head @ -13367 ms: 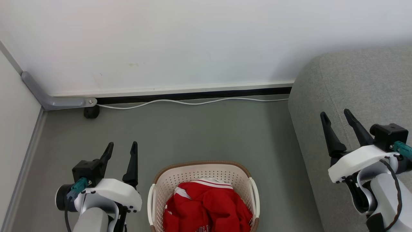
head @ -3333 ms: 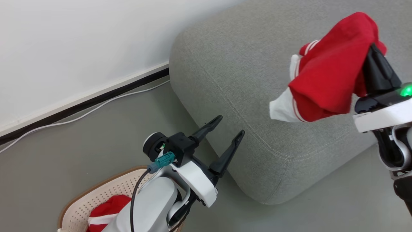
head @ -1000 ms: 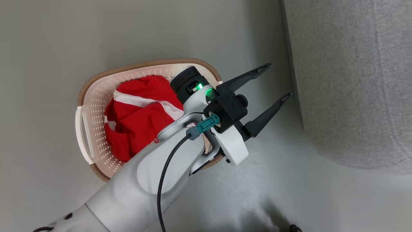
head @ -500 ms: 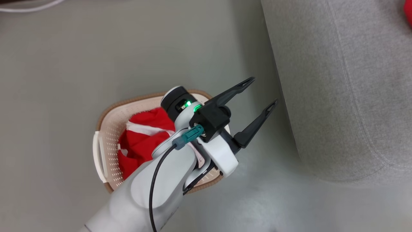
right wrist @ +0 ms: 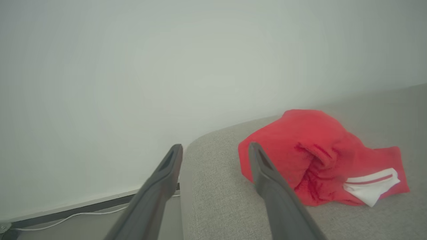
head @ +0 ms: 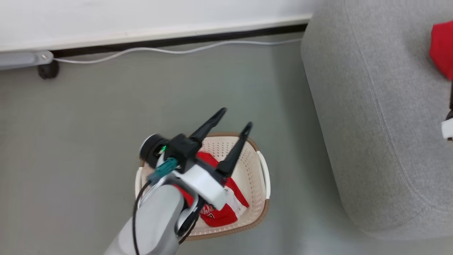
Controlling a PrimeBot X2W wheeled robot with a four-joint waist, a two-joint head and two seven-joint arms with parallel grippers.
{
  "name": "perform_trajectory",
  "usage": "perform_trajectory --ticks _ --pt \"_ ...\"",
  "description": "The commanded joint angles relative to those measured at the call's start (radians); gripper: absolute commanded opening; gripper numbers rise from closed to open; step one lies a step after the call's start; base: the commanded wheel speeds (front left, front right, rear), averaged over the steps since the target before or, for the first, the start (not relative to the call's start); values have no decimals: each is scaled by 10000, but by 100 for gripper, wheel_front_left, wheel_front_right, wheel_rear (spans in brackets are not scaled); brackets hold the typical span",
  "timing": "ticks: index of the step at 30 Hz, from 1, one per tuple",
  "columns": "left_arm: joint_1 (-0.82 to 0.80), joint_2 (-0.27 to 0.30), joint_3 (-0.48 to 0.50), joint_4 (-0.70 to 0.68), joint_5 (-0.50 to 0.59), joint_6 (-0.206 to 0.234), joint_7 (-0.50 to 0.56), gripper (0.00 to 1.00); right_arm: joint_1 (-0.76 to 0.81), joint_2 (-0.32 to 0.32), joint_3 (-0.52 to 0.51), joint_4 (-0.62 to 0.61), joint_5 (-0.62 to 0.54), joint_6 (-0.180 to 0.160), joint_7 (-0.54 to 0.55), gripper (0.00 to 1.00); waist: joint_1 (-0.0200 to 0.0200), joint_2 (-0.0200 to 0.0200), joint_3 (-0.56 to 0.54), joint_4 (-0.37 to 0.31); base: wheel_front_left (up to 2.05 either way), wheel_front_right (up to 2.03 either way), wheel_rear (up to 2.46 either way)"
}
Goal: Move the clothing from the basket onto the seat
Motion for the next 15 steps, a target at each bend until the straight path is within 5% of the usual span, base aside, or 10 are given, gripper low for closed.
perform_trajectory --ticks 1,15 --pt "81 73 381 -212 98 -71 -49 100 267 -188 174 -311 -97 27 -59 100 0 0 -343 300 0 0 0" --pt "2494 29 3820 -598 984 691 -49 100 1757 244 1146 -1879 -402 27 -59 100 0 0 -1724 1113 0 0 0"
